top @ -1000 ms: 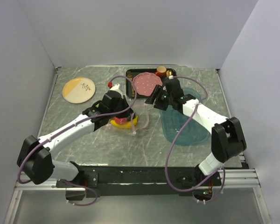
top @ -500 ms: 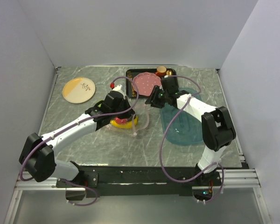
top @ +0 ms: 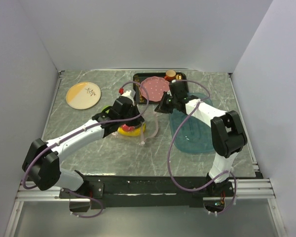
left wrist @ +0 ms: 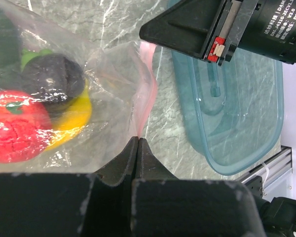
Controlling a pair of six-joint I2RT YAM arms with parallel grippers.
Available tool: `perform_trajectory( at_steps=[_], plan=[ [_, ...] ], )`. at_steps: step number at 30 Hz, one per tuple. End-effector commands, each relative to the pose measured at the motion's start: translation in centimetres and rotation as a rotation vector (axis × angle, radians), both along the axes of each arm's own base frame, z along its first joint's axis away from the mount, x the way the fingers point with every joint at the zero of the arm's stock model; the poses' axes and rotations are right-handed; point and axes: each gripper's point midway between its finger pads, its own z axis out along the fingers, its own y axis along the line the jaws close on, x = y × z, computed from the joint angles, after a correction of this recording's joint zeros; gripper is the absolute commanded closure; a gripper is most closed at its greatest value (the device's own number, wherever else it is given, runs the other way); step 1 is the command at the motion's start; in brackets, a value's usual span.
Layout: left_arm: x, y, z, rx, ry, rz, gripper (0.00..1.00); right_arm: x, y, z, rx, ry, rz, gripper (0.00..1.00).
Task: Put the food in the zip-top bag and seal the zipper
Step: Zip the zipper food storage bag at the center of the board.
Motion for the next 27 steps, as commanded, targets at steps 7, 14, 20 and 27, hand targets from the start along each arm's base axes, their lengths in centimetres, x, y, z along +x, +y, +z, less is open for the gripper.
perform_trajectory(
  at_steps=[7, 14, 20, 27],
  plan=[
    [0.4, -1.4, 1.5, -0.029, -0.028, -0.024, 0.99, -0.6, -0.4, 0.8, 0.024, -0.029, 0.000, 0.55],
    [0.4, -1.8, 1.4, -0.017, -0.026, -0.031, 0.99, -0.8, -0.9, 2.3, 0.047, -0.079, -0.031, 0.55],
    [0.4, -2.2, 1.3, -0.021, -0.025, -0.040, 0.99, -0.8, -0.8, 3.3, 0.026, -0.073, -0.008, 0.53],
    [0.3, -2.3, 1.8, -0.024, -0.033, -0.041, 0.99, -1.1, -0.9, 1.0, -0.002, -0.026, 0.005, 0.53]
  ],
)
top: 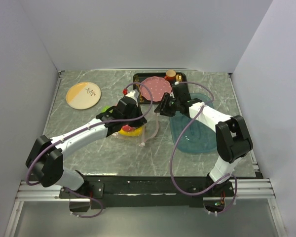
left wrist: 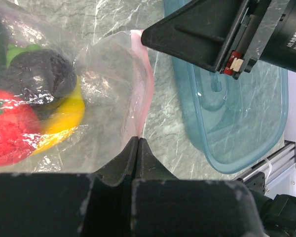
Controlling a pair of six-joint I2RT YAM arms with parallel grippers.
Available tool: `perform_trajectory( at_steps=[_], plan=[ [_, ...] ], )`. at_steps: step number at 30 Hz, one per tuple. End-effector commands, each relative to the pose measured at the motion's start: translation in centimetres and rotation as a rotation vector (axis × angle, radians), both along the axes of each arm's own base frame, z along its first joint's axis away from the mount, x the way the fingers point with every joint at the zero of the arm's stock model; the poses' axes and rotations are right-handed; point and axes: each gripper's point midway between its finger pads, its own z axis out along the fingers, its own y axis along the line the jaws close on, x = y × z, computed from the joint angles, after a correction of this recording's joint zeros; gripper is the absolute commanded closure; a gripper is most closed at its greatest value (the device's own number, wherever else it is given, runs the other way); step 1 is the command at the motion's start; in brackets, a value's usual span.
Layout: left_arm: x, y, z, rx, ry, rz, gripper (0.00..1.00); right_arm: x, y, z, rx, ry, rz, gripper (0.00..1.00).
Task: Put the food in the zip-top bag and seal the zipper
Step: Zip the zipper food storage bag at the center of the board.
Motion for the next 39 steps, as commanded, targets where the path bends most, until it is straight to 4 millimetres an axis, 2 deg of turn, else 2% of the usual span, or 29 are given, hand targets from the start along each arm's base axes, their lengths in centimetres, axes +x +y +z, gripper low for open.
perform_trajectory(
  at_steps=[1, 6, 8, 11, 12, 14, 15, 20, 21, 23, 24, 25, 27, 29, 34, 36, 39],
  plan=[
    [0.5, -1.0, 2.6, -0.039, -0.052, -0.017, 0.99, 0.8, -0.2, 0.0, -0.024, -0.015, 0.004, 0.53],
    [0.5, -0.9, 2.3, -0.021, -0.051, -0.020, 0.99, 0.9, 1.2, 0.3, 0.023, -0.021, 0.041, 0.54],
    [0.5, -1.0, 2.5, -0.030, -0.054, -0.018, 0.99, 0.7, 1.4, 0.3, 0.031, -0.020, 0.049, 0.58],
    [0.6, -1.1, 2.4, -0.033, -0.051, -0.019, 0.99, 0.8, 1.8, 0.2, 0.046, -0.012, 0.060, 0.71],
    [0.6, -1.2, 2.2, -0.031, -0.047, -0.021, 0.99, 0.9, 1.8, 0.1, 0.046, -0.008, 0.057, 0.79],
    [0.4, -1.3, 2.1, -0.028, -0.043, -0.029, 0.99, 1.2, 1.8, 0.4, 0.046, -0.018, 0.053, 0.89],
    [0.4, -1.3, 1.9, -0.023, -0.041, -0.036, 0.99, 1.4, 1.6, 0.4, 0.038, -0.019, 0.039, 0.99],
    [-0.4, -1.5, 1.4, -0.020, -0.026, -0.076, 0.99, 2.2, 0.9, 0.4, 0.014, -0.030, 0.004, 1.00],
    [-0.8, -1.4, 1.2, -0.019, -0.022, -0.083, 0.85, 2.4, 0.7, 0.4, 0.013, -0.033, -0.003, 1.00],
    [-1.5, -1.4, 1.1, -0.031, -0.006, -0.101, 0.65, 2.9, 0.1, 0.3, 0.000, -0.036, -0.025, 1.00],
    [-2.0, -1.2, 1.5, -0.049, -0.010, -0.105, 0.71, 3.0, -0.2, 0.3, -0.004, -0.036, -0.032, 1.00],
    [-2.4, -1.2, 1.6, -0.058, -0.012, -0.109, 0.70, 3.2, -0.6, 0.0, -0.003, -0.034, -0.041, 1.00],
    [-3.2, -0.4, 1.9, -0.075, -0.021, -0.089, 0.48, 3.4, -0.8, -0.2, 0.001, -0.029, -0.037, 1.00],
    [-3.8, 0.6, 2.1, -0.080, -0.037, -0.066, 0.56, 3.5, -0.8, -0.5, -0.006, -0.018, -0.024, 1.00],
    [-5.9, 2.6, 2.1, -0.134, -0.012, -0.009, 0.46, 4.0, -0.6, -0.2, -0.007, -0.032, 0.002, 1.00],
    [-7.0, 3.4, 1.4, -0.181, 0.020, 0.026, 0.49, 4.3, -0.6, 0.0, -0.010, -0.033, 0.004, 1.00],
    [-8.9, 3.0, 0.8, -0.295, 0.048, 0.004, 0.52, 4.4, -0.5, 0.4, -0.008, -0.037, 0.015, 1.00]
  ],
)
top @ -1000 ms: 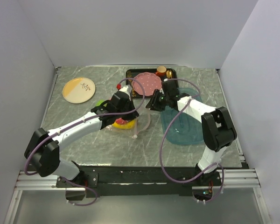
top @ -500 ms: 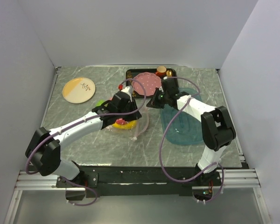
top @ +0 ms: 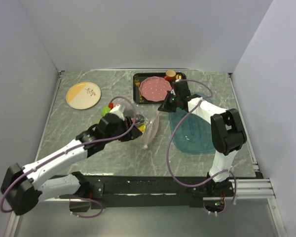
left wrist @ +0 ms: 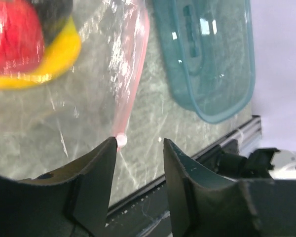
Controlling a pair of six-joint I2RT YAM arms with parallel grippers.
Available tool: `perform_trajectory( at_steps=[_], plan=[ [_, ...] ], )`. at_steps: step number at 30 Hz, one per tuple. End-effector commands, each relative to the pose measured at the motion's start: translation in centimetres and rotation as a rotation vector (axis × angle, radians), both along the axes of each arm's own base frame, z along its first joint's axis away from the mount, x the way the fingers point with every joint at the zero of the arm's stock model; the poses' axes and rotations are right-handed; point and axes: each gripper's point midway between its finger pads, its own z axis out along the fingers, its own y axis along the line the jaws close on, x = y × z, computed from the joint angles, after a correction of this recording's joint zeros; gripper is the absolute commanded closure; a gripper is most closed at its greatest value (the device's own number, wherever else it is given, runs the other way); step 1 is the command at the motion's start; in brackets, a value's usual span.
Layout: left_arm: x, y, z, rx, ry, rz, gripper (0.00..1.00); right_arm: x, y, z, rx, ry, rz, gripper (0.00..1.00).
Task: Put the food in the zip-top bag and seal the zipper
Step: Zip the zipper food storage bag at the center of the board.
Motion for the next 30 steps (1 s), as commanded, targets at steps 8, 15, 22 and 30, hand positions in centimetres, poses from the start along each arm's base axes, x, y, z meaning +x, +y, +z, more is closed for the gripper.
perform_trajectory(
  at_steps=[8, 15, 22, 30],
  plan=[
    [-2.4, -0.5, -4.5, -0.237, 0.123, 0.104, 0.58, 1.3, 0.9, 4.9, 0.058, -0.108, 0.040, 1.00],
    [0.2, -2.6, -4.2, -0.258, 0.039, 0.158, 0.58, 1.3, 1.1, 5.8, 0.075, -0.112, 0.044, 0.98],
    [-0.4, -3.9, -6.5, -0.214, 0.082, 0.183, 0.61, 1.3, 1.2, 6.3, 0.086, -0.111, 0.043, 0.97],
    [-2.0, -1.4, -6.6, -0.247, 0.116, 0.301, 0.60, 1.2, 1.2, 6.2, 0.088, -0.112, 0.042, 0.96]
  ],
)
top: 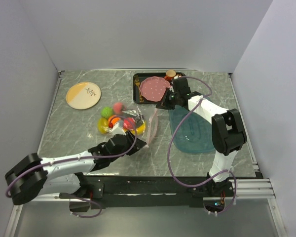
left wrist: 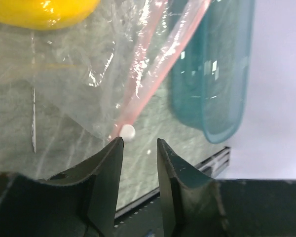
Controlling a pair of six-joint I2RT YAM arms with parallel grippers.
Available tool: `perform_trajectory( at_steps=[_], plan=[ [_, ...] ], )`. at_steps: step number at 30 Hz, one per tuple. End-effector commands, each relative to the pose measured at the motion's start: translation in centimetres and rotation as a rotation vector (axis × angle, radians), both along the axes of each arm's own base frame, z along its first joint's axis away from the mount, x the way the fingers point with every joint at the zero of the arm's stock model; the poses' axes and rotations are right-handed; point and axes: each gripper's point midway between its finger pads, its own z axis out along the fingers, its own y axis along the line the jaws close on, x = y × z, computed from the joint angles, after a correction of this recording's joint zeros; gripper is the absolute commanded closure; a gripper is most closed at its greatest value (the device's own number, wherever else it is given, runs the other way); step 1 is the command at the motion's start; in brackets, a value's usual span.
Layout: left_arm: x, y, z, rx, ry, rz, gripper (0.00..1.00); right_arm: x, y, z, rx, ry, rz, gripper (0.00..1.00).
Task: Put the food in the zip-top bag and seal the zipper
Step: Zip the zipper food storage bag at the center of the board.
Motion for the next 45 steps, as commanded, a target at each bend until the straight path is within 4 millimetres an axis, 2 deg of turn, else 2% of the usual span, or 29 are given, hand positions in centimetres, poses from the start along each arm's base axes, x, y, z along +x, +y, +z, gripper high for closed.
perform_trajectory(
  at_steps=[1, 3, 4, 8, 13, 16, 17, 23, 24, 28, 31, 37, 45],
  plan=[
    [-0.5, 1.4, 0.0, -0.053, 0.024, 0.100, 0.62, 0.9, 0.1, 4.0, 0.038, -0.093, -0.006, 0.96],
    [-0.7, 1.5, -0.5, -0.059, 0.039, 0.116, 0.60, 1.0, -0.1, 4.1, 0.029, -0.088, -0.009, 0.96],
    [-0.9, 1.6, -1.3, -0.049, 0.053, 0.118, 0.61, 1.0, 0.0, 4.2, 0.038, -0.086, -0.005, 0.96],
    [-0.7, 1.5, -2.2, -0.059, 0.072, 0.142, 0.65, 1.5, 0.0, 5.0, 0.047, -0.098, -0.009, 0.96],
    [-0.3, 1.9, -3.3, -0.138, 0.079, 0.199, 0.60, 1.5, 0.4, 5.9, 0.079, -0.104, 0.000, 0.95],
    [0.4, 2.3, -3.4, -0.166, 0.052, 0.245, 0.58, 1.3, 0.4, 6.0, 0.084, -0.110, 0.004, 0.94],
    [0.8, 1.9, -2.3, -0.193, 0.013, 0.238, 0.56, 1.2, 0.3, 5.9, 0.081, -0.106, 0.002, 0.94],
    [1.4, 1.2, -1.4, -0.210, -0.029, 0.227, 0.52, 0.9, 0.3, 5.2, 0.072, -0.094, 0.012, 0.94],
    [1.6, 1.0, -0.7, -0.241, -0.041, 0.228, 0.52, 0.9, 0.2, 5.1, 0.071, -0.092, 0.011, 0.94],
    [1.7, 1.4, -1.4, -0.222, -0.036, 0.247, 0.51, 0.9, 0.2, 5.3, 0.073, -0.093, 0.016, 0.94],
    [1.6, 1.4, -0.9, -0.245, -0.039, 0.245, 0.61, 0.9, 0.2, 5.3, 0.076, -0.094, 0.014, 0.93],
    [2.3, 1.8, -1.2, -0.232, -0.053, 0.285, 0.60, 0.6, 0.4, 5.4, 0.090, -0.091, 0.020, 0.93],
    [2.5, 1.3, -1.6, -0.213, -0.047, 0.275, 0.62, 0.3, 0.6, 5.9, 0.114, -0.086, 0.028, 0.92]
  ],
)
